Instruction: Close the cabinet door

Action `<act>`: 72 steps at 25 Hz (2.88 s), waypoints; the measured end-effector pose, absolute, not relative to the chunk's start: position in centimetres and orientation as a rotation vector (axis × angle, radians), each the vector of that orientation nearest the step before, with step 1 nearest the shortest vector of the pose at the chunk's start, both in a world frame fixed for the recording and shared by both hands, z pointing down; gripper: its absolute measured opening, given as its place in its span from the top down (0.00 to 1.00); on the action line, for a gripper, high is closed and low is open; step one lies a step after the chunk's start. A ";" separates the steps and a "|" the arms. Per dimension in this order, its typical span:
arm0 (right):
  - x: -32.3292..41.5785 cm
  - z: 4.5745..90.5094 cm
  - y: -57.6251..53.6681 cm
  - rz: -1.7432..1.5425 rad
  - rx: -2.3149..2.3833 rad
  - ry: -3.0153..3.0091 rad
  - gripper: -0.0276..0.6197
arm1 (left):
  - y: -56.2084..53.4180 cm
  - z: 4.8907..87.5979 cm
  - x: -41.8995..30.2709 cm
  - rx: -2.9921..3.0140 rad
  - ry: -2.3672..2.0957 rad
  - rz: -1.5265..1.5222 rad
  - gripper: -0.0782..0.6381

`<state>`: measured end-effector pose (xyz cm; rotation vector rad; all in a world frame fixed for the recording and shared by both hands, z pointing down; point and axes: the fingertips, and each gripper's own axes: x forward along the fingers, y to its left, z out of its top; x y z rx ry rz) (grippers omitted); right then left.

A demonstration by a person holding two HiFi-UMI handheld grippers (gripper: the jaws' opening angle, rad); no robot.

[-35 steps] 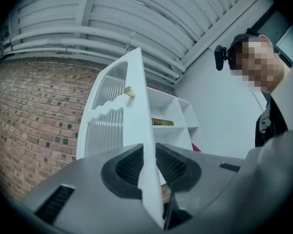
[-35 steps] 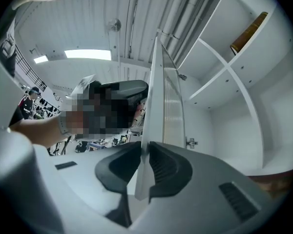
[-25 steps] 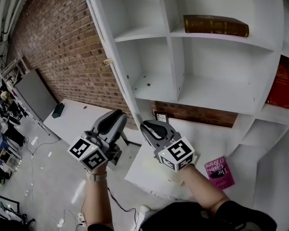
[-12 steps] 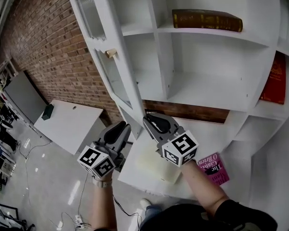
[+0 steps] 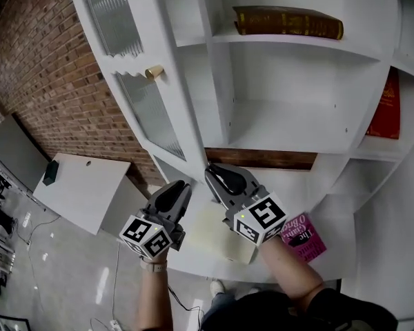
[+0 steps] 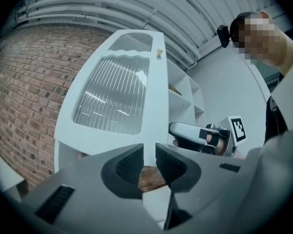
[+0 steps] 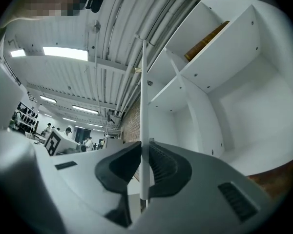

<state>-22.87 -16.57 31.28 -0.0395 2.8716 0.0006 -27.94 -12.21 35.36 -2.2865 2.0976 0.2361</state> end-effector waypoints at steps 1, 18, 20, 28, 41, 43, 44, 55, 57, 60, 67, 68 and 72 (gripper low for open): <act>-22.9 31.3 -16.8 0.005 -0.053 2.873 0.87 | -12.6 35.6 -28.2 -2.305 2.086 0.248 0.78; -23.1 31.2 -20.3 0.079 -0.354 2.859 0.87 | -18.0 36.8 -29.5 -2.493 1.879 0.287 0.80; -23.2 31.2 -20.7 0.088 -0.388 2.856 0.87 | -18.6 36.9 -29.7 -2.514 1.852 0.300 0.80; -23.4 31.2 -22.8 0.115 -0.508 2.836 0.87 | -20.4 36.9 -30.2 -2.563 1.782 0.293 0.85; -24.3 31.1 -25.9 0.141 -0.661 2.819 0.87 | -23.0 36.9 -31.0 -2.551 1.717 0.231 0.88; -24.5 31.2 -26.4 0.145 -0.683 2.817 0.87 | -23.4 37.1 -31.2 -2.556 1.699 0.230 0.88; -24.6 31.2 -26.6 0.145 -0.693 2.816 0.87 | -23.6 37.1 -31.3 -2.559 1.692 0.229 0.88; -25.6 31.1 -28.8 0.155 -0.749 2.811 0.87 | -25.5 37.5 -31.6 -2.598 1.652 0.231 0.88; -25.6 31.1 -28.9 0.158 -0.748 2.810 0.87 | -25.6 37.5 -31.4 -2.610 1.636 0.232 0.88; -25.6 31.1 -28.8 0.161 -0.753 2.806 0.87 | -25.6 37.5 -31.1 -2.610 1.623 0.216 0.88; -25.6 31.2 -28.7 0.172 -0.773 2.820 0.87 | -25.7 37.8 -30.9 -2.567 1.642 0.169 0.88; -25.5 31.2 -28.6 0.168 -0.773 2.821 0.87 | -25.6 37.8 -30.8 -2.566 1.645 0.165 0.88; -24.7 31.4 -28.3 0.134 -0.772 2.811 0.87 | -25.4 38.2 -30.6 -2.555 1.670 0.134 0.88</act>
